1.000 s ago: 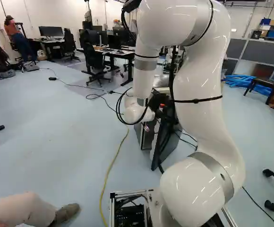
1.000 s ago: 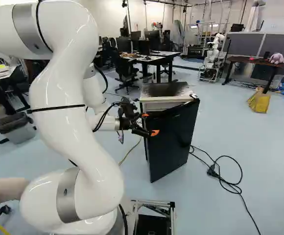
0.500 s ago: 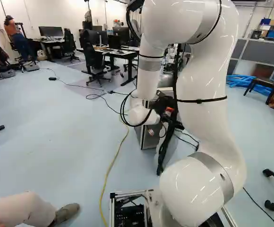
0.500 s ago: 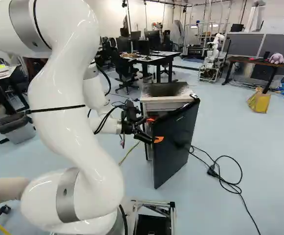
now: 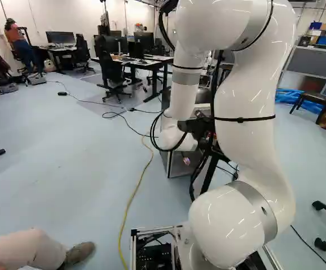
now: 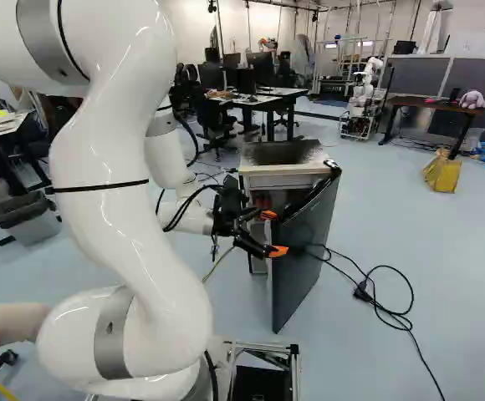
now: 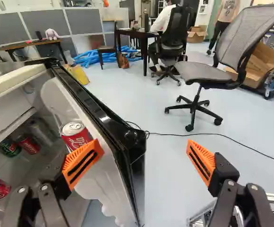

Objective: Grab a drink from the fridge

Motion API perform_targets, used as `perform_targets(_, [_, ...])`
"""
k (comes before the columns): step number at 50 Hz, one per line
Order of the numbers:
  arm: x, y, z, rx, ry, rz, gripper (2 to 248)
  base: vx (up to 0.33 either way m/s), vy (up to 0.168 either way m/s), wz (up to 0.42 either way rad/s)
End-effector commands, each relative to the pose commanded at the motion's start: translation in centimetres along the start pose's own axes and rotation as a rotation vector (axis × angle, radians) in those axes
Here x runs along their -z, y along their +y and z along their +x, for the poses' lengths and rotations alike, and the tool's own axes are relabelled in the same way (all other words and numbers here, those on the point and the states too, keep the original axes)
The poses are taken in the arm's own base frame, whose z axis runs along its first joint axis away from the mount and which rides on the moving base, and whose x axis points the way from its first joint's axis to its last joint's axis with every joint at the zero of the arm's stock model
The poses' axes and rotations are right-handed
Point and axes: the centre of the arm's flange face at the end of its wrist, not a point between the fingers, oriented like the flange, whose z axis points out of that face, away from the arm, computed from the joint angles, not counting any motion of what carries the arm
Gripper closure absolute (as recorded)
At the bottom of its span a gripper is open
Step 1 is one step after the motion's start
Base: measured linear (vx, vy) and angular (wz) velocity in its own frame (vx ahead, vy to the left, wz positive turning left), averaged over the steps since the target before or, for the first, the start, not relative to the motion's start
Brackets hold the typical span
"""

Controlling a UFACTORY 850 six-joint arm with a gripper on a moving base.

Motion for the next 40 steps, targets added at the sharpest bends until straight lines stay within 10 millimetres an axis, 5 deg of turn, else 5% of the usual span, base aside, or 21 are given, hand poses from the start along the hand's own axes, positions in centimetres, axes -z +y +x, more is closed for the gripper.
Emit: perform_targets(40, [-6.2, 0.8, 2.4, -0.122, 0.023, -0.269, 3, 0.0, 0.0, 0.0])
